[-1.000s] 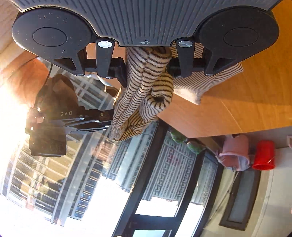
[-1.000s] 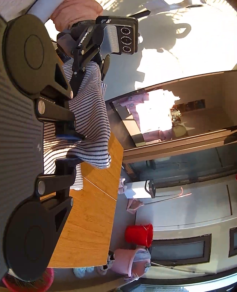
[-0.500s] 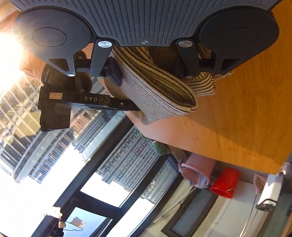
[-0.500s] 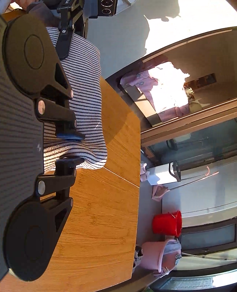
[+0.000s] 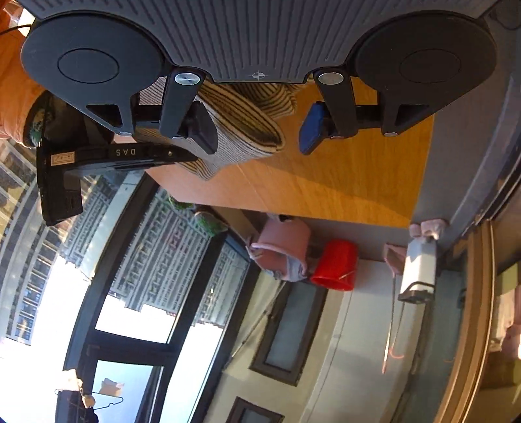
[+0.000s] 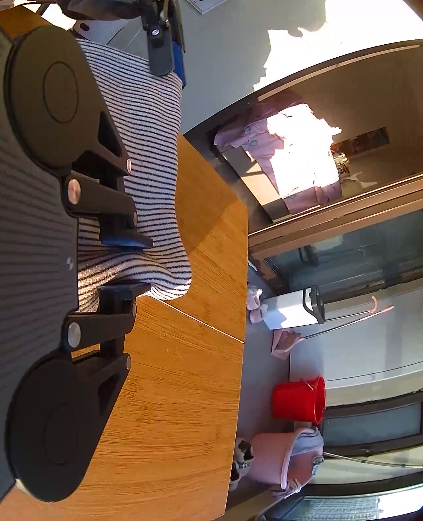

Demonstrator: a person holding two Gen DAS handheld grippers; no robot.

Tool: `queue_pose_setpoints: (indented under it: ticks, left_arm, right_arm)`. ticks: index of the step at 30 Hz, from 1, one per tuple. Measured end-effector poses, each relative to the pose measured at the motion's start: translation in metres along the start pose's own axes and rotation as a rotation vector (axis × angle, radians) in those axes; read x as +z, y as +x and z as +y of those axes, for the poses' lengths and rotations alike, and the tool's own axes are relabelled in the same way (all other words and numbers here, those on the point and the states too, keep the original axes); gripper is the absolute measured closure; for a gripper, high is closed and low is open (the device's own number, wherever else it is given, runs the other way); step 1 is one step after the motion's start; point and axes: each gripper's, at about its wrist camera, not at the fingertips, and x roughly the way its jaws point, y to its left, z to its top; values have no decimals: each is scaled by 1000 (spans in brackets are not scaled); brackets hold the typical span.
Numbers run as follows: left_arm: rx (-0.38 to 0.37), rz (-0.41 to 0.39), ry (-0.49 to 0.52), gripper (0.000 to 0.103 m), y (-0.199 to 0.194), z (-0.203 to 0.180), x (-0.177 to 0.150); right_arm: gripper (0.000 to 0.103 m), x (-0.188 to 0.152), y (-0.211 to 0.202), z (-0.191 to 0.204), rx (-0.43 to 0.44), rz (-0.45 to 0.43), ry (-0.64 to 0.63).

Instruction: Fold clothes

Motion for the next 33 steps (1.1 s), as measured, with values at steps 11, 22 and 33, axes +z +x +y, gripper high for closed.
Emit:
queue_pose_setpoints:
  ticks: [11, 22, 33]
  left_arm:
    - [-207, 215, 117, 22, 70, -38, -14]
    - [-267, 212, -18, 22, 65, 3, -24]
    - [-234, 242, -41, 18, 55, -4, -27]
  right_arm:
    - [64, -3, -27, 5, -88, -72, -41]
    - [28, -82, -81, -22, 150, -12, 564]
    - [40, -84, -55, -24, 239, -20, 615]
